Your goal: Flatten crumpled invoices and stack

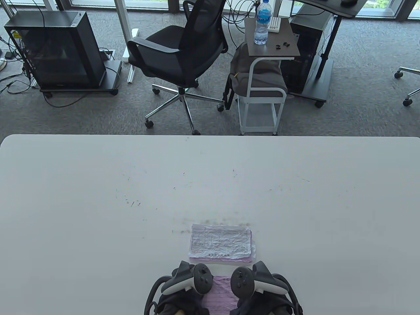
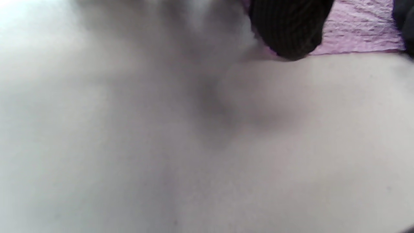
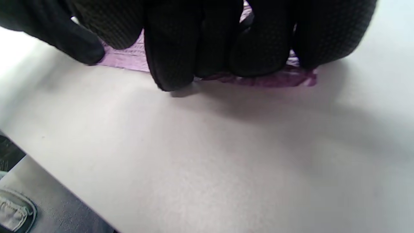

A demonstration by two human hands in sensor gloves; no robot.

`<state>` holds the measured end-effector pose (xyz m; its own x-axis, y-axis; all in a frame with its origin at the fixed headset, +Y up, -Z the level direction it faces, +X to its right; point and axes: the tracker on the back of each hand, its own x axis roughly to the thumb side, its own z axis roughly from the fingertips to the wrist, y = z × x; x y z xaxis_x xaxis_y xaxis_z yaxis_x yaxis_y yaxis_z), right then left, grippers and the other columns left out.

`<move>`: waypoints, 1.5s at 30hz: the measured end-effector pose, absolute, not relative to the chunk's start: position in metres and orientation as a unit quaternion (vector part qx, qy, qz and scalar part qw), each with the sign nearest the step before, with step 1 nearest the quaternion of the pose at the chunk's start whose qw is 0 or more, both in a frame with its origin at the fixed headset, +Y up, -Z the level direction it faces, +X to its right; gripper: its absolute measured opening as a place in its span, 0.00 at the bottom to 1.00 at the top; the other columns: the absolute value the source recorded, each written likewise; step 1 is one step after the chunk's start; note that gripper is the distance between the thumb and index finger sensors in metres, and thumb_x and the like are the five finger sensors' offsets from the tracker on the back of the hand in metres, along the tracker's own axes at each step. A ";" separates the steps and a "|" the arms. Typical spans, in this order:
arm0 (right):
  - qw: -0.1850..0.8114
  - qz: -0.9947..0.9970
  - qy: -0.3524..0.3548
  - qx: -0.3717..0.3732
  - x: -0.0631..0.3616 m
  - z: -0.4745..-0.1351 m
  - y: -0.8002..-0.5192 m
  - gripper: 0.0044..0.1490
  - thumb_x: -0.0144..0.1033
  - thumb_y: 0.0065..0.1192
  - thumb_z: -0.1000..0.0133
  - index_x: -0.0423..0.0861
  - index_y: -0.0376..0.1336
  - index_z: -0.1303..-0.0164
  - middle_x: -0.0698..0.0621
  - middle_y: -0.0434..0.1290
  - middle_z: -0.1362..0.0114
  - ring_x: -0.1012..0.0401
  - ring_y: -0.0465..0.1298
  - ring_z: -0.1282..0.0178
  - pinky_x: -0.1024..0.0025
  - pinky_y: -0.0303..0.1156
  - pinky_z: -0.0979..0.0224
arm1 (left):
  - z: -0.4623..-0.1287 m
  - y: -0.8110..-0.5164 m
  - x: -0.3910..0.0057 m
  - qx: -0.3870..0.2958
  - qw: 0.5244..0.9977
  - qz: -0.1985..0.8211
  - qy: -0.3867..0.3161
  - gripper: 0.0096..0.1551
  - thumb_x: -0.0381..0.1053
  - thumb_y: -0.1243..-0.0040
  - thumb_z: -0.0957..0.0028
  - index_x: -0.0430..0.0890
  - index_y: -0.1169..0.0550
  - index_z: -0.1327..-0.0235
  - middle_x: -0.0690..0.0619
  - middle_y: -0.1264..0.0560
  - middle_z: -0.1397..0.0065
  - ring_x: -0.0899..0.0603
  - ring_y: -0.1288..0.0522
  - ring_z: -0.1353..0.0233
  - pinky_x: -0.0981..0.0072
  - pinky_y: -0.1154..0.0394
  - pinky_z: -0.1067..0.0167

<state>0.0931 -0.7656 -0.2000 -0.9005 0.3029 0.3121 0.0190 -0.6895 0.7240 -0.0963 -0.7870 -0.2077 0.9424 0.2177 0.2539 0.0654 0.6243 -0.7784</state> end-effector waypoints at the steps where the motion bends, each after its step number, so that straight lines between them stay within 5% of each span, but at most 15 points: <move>1: 0.083 0.896 0.387 0.202 0.096 -0.201 -0.766 0.23 0.53 0.56 0.37 0.48 0.73 0.50 0.47 0.74 0.38 0.47 0.75 0.43 0.40 0.73 0.40 | -0.208 -0.787 -0.096 -0.431 0.886 0.043 -0.164 0.52 0.56 0.38 0.42 0.56 0.61 0.23 0.39 0.76 0.26 0.19 0.74 0.28 0.24 0.57 0.35; 8: 0.100 0.903 0.400 0.121 0.126 -0.208 -0.768 0.23 0.54 0.57 0.37 0.48 0.75 0.54 0.46 0.77 0.42 0.47 0.77 0.47 0.39 0.75 0.42 | -0.208 -0.787 -0.097 -0.431 0.886 0.044 -0.164 0.52 0.56 0.38 0.42 0.56 0.61 0.23 0.39 0.76 0.26 0.19 0.74 0.28 0.24 0.57 0.35; 12: 0.150 0.925 0.336 0.091 0.150 -0.212 -0.753 0.25 0.53 0.57 0.37 0.45 0.75 0.53 0.42 0.78 0.42 0.46 0.77 0.48 0.37 0.76 0.45 | -0.208 -0.787 -0.097 -0.433 0.885 0.046 -0.165 0.52 0.56 0.38 0.42 0.56 0.61 0.23 0.39 0.76 0.26 0.18 0.74 0.28 0.24 0.57 0.35; 17: 0.169 0.950 0.208 0.162 0.141 -0.209 -0.741 0.27 0.52 0.56 0.38 0.44 0.68 0.40 0.39 0.70 0.31 0.42 0.73 0.39 0.40 0.77 0.45 | -0.208 -0.788 -0.097 -0.433 0.885 0.047 -0.164 0.52 0.56 0.38 0.42 0.56 0.61 0.23 0.39 0.76 0.26 0.18 0.74 0.29 0.24 0.57 0.35; 22: 0.102 0.934 0.228 0.256 0.102 -0.204 -0.755 0.30 0.51 0.56 0.38 0.47 0.61 0.30 0.38 0.59 0.22 0.42 0.67 0.31 0.41 0.75 0.41 | -0.208 -0.788 -0.097 -0.432 0.885 0.047 -0.166 0.52 0.56 0.38 0.42 0.56 0.61 0.23 0.39 0.76 0.26 0.18 0.74 0.28 0.24 0.57 0.35; 25: 0.040 0.941 0.275 0.195 0.103 -0.208 -0.764 0.31 0.51 0.55 0.38 0.48 0.58 0.28 0.42 0.56 0.21 0.46 0.65 0.31 0.42 0.75 0.41 | -0.208 -0.788 -0.098 -0.433 0.885 0.046 -0.167 0.52 0.56 0.38 0.42 0.56 0.61 0.23 0.39 0.76 0.26 0.19 0.74 0.28 0.24 0.57 0.35; 30: 0.051 0.964 0.244 0.098 0.127 -0.211 -0.759 0.29 0.50 0.56 0.38 0.45 0.64 0.33 0.38 0.64 0.27 0.45 0.71 0.38 0.46 0.77 0.45 | -0.208 -0.788 -0.097 -0.434 0.884 0.050 -0.168 0.52 0.55 0.38 0.42 0.56 0.60 0.23 0.39 0.76 0.26 0.18 0.74 0.29 0.24 0.58 0.35; 35: 0.087 0.978 0.176 0.068 0.148 -0.214 -0.759 0.35 0.43 0.62 0.40 0.41 0.55 0.28 0.30 0.45 0.19 0.33 0.56 0.27 0.42 0.73 0.39 | -0.208 -0.787 -0.096 -0.434 0.884 0.049 -0.167 0.52 0.54 0.38 0.42 0.57 0.60 0.23 0.38 0.76 0.26 0.17 0.74 0.29 0.24 0.57 0.35; 38: 0.115 0.971 0.194 0.077 0.143 -0.217 -0.769 0.41 0.41 0.65 0.41 0.40 0.48 0.26 0.26 0.47 0.21 0.35 0.60 0.29 0.44 0.73 0.41 | -0.208 -0.787 -0.097 -0.435 0.883 0.051 -0.168 0.51 0.55 0.37 0.42 0.57 0.60 0.23 0.38 0.76 0.26 0.18 0.74 0.29 0.24 0.58 0.35; 42: 0.014 0.977 0.191 0.096 0.131 -0.219 -0.773 0.51 0.43 0.67 0.44 0.38 0.42 0.23 0.34 0.60 0.27 0.45 0.69 0.38 0.53 0.77 0.44 | -0.208 -0.787 -0.096 -0.435 0.883 0.050 -0.168 0.52 0.54 0.37 0.42 0.57 0.60 0.23 0.38 0.76 0.26 0.18 0.74 0.29 0.24 0.57 0.35; 45: 0.069 0.968 0.232 0.064 0.130 -0.219 -0.774 0.52 0.40 0.69 0.45 0.34 0.42 0.23 0.40 0.65 0.34 0.51 0.73 0.45 0.57 0.79 0.48 | -0.208 -0.788 -0.097 -0.435 0.883 0.050 -0.168 0.52 0.55 0.37 0.42 0.57 0.60 0.23 0.38 0.76 0.26 0.18 0.74 0.29 0.24 0.57 0.35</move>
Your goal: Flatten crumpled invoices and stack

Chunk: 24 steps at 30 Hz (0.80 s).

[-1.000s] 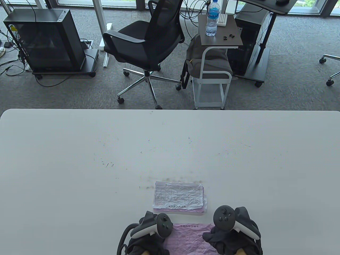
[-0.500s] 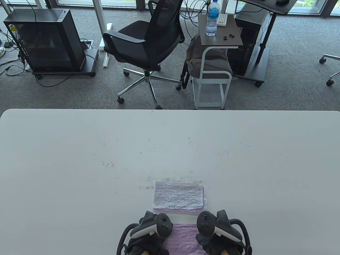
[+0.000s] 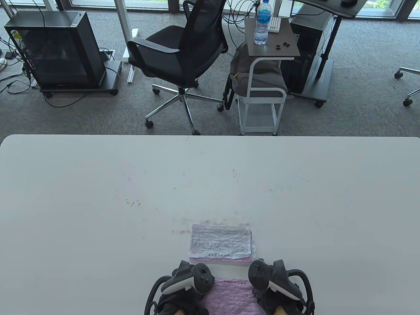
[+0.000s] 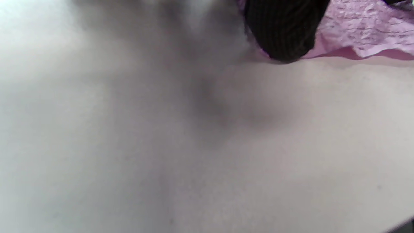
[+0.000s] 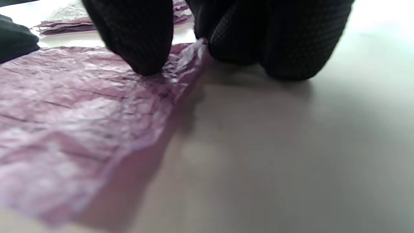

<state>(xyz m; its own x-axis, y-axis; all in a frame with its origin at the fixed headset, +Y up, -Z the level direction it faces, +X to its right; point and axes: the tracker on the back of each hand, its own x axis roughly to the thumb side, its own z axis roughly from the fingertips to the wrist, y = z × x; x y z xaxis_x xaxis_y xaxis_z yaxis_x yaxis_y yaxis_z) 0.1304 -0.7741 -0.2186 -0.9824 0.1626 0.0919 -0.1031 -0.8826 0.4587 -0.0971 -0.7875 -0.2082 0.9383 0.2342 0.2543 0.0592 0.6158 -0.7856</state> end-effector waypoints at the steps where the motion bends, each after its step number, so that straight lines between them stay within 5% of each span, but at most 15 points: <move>1: 0.078 0.965 0.240 0.067 0.130 -0.217 -0.775 0.51 0.39 0.69 0.44 0.33 0.43 0.23 0.42 0.66 0.37 0.53 0.73 0.47 0.58 0.79 0.48 | -0.208 -0.788 -0.097 -0.435 0.883 0.051 -0.168 0.51 0.54 0.37 0.42 0.57 0.60 0.23 0.38 0.76 0.26 0.18 0.74 0.29 0.24 0.57 0.35; 15: 0.019 0.980 0.167 0.109 0.120 -0.212 -0.762 0.24 0.39 0.72 0.45 0.47 0.68 0.40 0.51 0.75 0.52 0.59 0.77 0.59 0.57 0.81 0.52 | -0.208 -0.788 -0.097 -0.434 0.884 0.054 -0.168 0.51 0.54 0.37 0.42 0.58 0.59 0.23 0.38 0.76 0.26 0.18 0.74 0.29 0.24 0.58 0.35; 17: 0.034 0.978 0.174 0.109 0.122 -0.213 -0.759 0.23 0.40 0.71 0.45 0.49 0.67 0.40 0.50 0.73 0.47 0.56 0.76 0.53 0.54 0.79 0.48 | -0.208 -0.788 -0.097 -0.434 0.884 0.053 -0.168 0.51 0.54 0.37 0.42 0.57 0.59 0.23 0.38 0.76 0.26 0.18 0.74 0.29 0.24 0.58 0.35; 20: 0.101 0.960 0.220 0.140 0.128 -0.213 -0.756 0.23 0.40 0.67 0.42 0.50 0.65 0.37 0.37 0.59 0.25 0.43 0.68 0.33 0.46 0.73 0.38 | -0.208 -0.788 -0.098 -0.434 0.884 0.054 -0.168 0.51 0.54 0.37 0.42 0.58 0.59 0.23 0.38 0.76 0.26 0.18 0.75 0.29 0.24 0.58 0.35; 24: 0.269 0.921 0.240 0.148 0.139 -0.217 -0.757 0.29 0.34 0.65 0.41 0.44 0.57 0.33 0.26 0.61 0.24 0.39 0.72 0.36 0.46 0.76 0.41 | -0.208 -0.788 -0.097 -0.434 0.883 0.054 -0.168 0.51 0.54 0.37 0.42 0.57 0.60 0.23 0.38 0.76 0.26 0.18 0.75 0.29 0.24 0.58 0.36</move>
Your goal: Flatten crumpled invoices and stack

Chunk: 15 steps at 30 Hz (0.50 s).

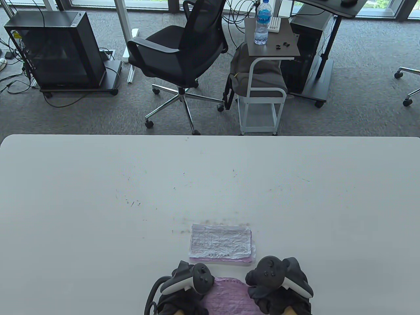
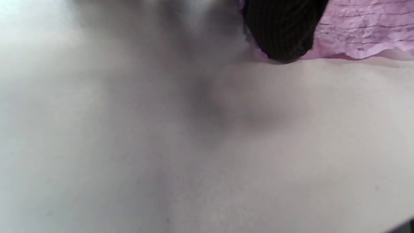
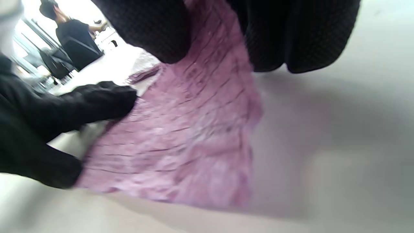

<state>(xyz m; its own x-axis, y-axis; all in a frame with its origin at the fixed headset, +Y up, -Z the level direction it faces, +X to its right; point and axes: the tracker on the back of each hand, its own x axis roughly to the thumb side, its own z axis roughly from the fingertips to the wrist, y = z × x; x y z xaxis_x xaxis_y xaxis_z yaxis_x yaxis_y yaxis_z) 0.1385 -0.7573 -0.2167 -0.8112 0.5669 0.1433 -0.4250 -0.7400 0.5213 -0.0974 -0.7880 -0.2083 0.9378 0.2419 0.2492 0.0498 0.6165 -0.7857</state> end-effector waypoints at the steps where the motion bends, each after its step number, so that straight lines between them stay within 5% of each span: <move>1: 0.292 0.912 0.251 0.140 0.139 -0.217 -0.760 0.33 0.35 0.67 0.42 0.42 0.54 0.31 0.27 0.64 0.26 0.41 0.75 0.38 0.48 0.77 0.43 | -0.208 -0.788 -0.097 -0.434 0.883 0.054 -0.168 0.51 0.54 0.37 0.42 0.57 0.59 0.23 0.38 0.76 0.26 0.18 0.75 0.29 0.24 0.58 0.36; 4: 0.303 0.907 0.265 0.126 0.137 -0.218 -0.767 0.50 0.40 0.69 0.43 0.34 0.44 0.24 0.39 0.72 0.35 0.51 0.79 0.48 0.57 0.80 0.49 | -0.208 -0.788 -0.097 -0.434 0.883 0.055 -0.168 0.51 0.54 0.37 0.42 0.57 0.60 0.23 0.38 0.77 0.26 0.18 0.75 0.29 0.24 0.58 0.36; 6: 0.292 0.909 0.275 0.114 0.134 -0.218 -0.770 0.51 0.40 0.70 0.44 0.33 0.44 0.23 0.45 0.72 0.40 0.54 0.77 0.51 0.55 0.79 0.48 | -0.208 -0.788 -0.098 -0.434 0.883 0.055 -0.168 0.51 0.54 0.37 0.42 0.58 0.60 0.23 0.38 0.77 0.26 0.18 0.75 0.29 0.24 0.58 0.36; 12: 0.247 0.931 0.260 0.066 0.135 -0.218 -0.767 0.26 0.38 0.72 0.45 0.47 0.65 0.38 0.50 0.73 0.47 0.56 0.76 0.54 0.54 0.79 0.48 | -0.208 -0.788 -0.098 -0.434 0.883 0.055 -0.167 0.51 0.54 0.37 0.42 0.57 0.59 0.23 0.38 0.76 0.26 0.18 0.75 0.29 0.24 0.58 0.36; 15: 0.267 0.931 0.241 0.068 0.140 -0.218 -0.764 0.24 0.39 0.72 0.45 0.49 0.66 0.40 0.42 0.68 0.36 0.49 0.74 0.44 0.48 0.76 0.43 | -0.208 -0.788 -0.098 -0.434 0.883 0.055 -0.167 0.52 0.54 0.37 0.42 0.57 0.60 0.23 0.38 0.77 0.26 0.18 0.75 0.29 0.24 0.58 0.36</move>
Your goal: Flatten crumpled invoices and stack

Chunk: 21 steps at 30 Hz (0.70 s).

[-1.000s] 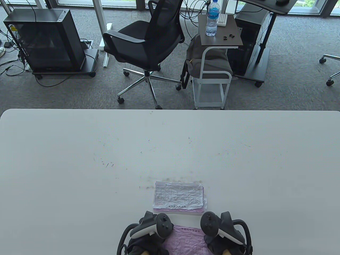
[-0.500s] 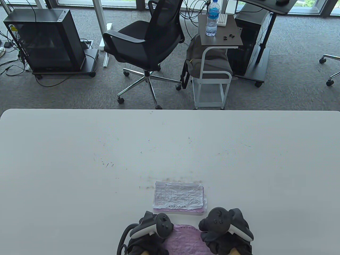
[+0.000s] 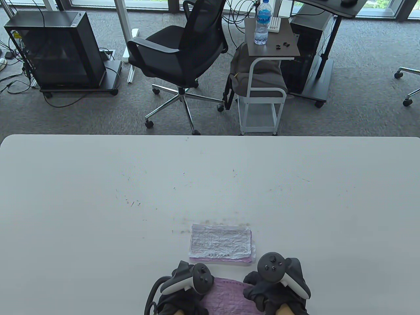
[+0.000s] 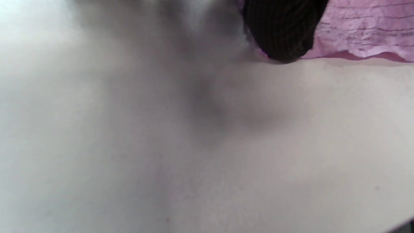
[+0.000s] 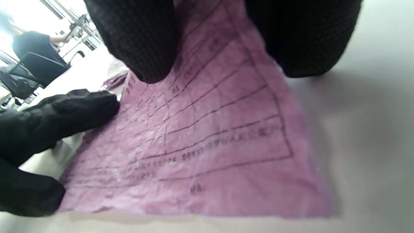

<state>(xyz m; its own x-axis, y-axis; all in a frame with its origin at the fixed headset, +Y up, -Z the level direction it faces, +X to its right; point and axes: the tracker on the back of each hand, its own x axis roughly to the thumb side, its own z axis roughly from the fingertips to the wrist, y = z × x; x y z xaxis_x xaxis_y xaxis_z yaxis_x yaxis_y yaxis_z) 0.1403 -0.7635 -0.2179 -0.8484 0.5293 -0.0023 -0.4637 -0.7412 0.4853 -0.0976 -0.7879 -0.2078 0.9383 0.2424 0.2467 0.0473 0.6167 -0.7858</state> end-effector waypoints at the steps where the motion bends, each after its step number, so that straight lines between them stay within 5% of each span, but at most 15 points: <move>1: 0.274 0.930 0.237 0.065 0.142 -0.218 -0.762 0.24 0.39 0.71 0.45 0.48 0.66 0.40 0.38 0.66 0.32 0.46 0.74 0.41 0.47 0.76 0.42 | -0.208 -0.788 -0.098 -0.434 0.883 0.055 -0.167 0.52 0.54 0.37 0.42 0.57 0.60 0.23 0.38 0.77 0.26 0.18 0.75 0.29 0.24 0.58 0.35; 2: 0.290 0.928 0.227 0.055 0.146 -0.218 -0.761 0.25 0.38 0.70 0.44 0.44 0.64 0.40 0.31 0.67 0.31 0.43 0.75 0.41 0.48 0.77 0.44 | -0.208 -0.788 -0.098 -0.435 0.883 0.054 -0.168 0.52 0.55 0.37 0.42 0.57 0.60 0.23 0.39 0.77 0.26 0.18 0.75 0.29 0.24 0.58 0.35; 6: 0.316 0.926 0.198 0.049 0.154 -0.218 -0.754 0.28 0.34 0.70 0.45 0.39 0.62 0.39 0.36 0.79 0.44 0.52 0.84 0.57 0.59 0.84 0.56 | -0.208 -0.788 -0.097 -0.436 0.883 0.052 -0.166 0.53 0.56 0.38 0.42 0.56 0.61 0.23 0.38 0.77 0.27 0.18 0.75 0.29 0.24 0.58 0.36; 13: 0.336 0.926 0.019 0.171 0.151 -0.210 -0.723 0.26 0.36 0.71 0.46 0.44 0.66 0.39 0.45 0.83 0.53 0.58 0.84 0.66 0.65 0.84 0.62 | -0.212 -0.780 -0.111 -0.427 0.879 0.148 -0.153 0.55 0.56 0.37 0.42 0.48 0.60 0.20 0.37 0.74 0.25 0.18 0.74 0.28 0.25 0.58 0.35; 17: 0.400 0.892 -0.013 0.209 0.150 -0.203 -0.709 0.26 0.38 0.71 0.46 0.44 0.67 0.40 0.47 0.83 0.55 0.60 0.84 0.67 0.66 0.84 0.63 | -0.218 -0.765 -0.138 -0.312 0.886 0.313 -0.141 0.58 0.58 0.37 0.43 0.45 0.63 0.22 0.33 0.70 0.24 0.17 0.60 0.24 0.29 0.46 0.33; 21: 0.547 0.815 -0.021 0.190 0.158 -0.203 -0.705 0.26 0.37 0.69 0.45 0.43 0.65 0.39 0.47 0.82 0.54 0.60 0.84 0.66 0.67 0.83 0.62 | -0.221 -0.759 -0.156 -0.213 0.828 0.501 -0.138 0.63 0.62 0.38 0.45 0.45 0.70 0.28 0.32 0.72 0.25 0.16 0.59 0.23 0.28 0.44 0.32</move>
